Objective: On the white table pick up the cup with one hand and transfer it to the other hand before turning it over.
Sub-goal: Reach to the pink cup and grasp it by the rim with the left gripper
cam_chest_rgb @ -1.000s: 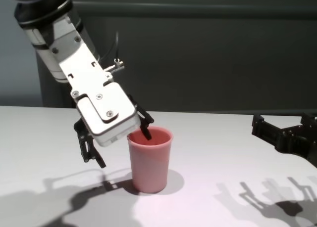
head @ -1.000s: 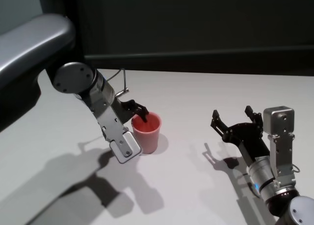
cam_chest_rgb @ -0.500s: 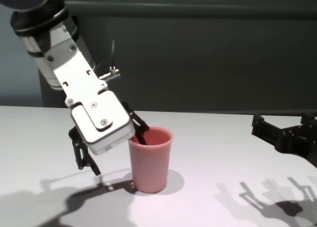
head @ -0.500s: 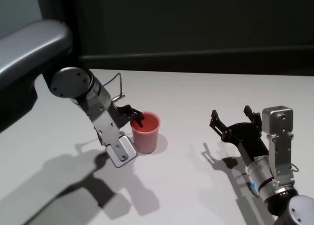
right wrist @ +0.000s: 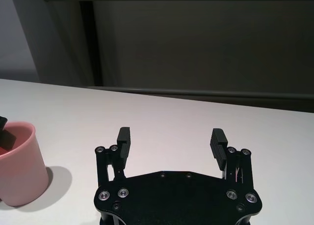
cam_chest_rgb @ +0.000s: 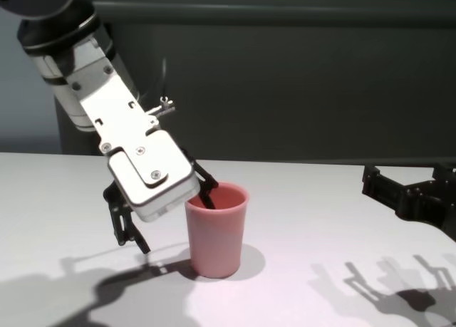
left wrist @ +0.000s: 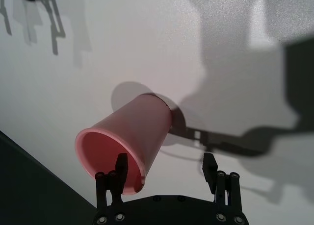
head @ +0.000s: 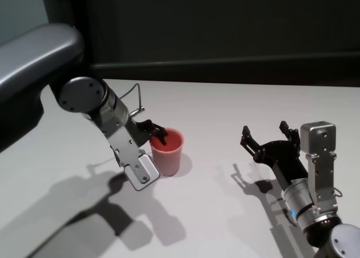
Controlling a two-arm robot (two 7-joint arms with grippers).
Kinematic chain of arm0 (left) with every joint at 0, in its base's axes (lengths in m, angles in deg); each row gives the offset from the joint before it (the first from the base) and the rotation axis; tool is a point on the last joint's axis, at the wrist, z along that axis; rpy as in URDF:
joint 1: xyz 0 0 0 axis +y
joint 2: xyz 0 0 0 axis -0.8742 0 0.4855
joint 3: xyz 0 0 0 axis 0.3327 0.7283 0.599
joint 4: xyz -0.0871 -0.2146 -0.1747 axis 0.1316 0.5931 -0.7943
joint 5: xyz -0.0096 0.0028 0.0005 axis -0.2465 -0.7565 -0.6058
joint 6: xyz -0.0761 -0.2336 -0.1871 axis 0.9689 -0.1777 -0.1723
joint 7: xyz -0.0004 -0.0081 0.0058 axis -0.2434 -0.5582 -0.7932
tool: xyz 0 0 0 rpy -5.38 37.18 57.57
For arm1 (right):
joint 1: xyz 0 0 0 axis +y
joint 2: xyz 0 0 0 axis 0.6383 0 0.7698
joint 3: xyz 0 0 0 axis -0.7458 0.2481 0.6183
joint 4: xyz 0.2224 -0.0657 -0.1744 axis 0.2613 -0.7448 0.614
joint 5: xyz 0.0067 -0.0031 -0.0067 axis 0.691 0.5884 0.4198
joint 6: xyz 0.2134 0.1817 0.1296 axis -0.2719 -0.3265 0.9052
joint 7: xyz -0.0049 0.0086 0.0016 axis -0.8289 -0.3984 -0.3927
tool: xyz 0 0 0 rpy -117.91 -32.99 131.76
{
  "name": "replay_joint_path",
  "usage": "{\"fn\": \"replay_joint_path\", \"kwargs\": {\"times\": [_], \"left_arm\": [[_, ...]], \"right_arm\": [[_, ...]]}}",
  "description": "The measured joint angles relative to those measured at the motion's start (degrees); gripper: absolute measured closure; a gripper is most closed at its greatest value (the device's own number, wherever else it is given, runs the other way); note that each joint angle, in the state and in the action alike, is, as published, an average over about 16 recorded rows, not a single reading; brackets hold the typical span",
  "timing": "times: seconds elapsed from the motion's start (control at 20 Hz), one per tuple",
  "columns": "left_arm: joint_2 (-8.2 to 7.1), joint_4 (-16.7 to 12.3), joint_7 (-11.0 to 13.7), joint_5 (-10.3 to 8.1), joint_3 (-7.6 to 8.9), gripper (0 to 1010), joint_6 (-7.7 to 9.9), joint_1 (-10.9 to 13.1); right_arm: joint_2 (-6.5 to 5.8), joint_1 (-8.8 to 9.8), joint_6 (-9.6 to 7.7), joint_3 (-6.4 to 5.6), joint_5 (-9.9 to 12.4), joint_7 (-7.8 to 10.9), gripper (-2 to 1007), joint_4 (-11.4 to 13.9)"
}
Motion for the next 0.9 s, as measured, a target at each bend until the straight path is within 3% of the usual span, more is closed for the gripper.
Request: {"fn": "replay_joint_path", "kwargs": {"times": [0.9], "left_arm": [[0.2,0.2,-1.2,-0.26,-0.46,46,0.75,-0.2]], "right_arm": [[0.0,0.0,0.0,0.0,0.0,0.0,3,0.0]]}}
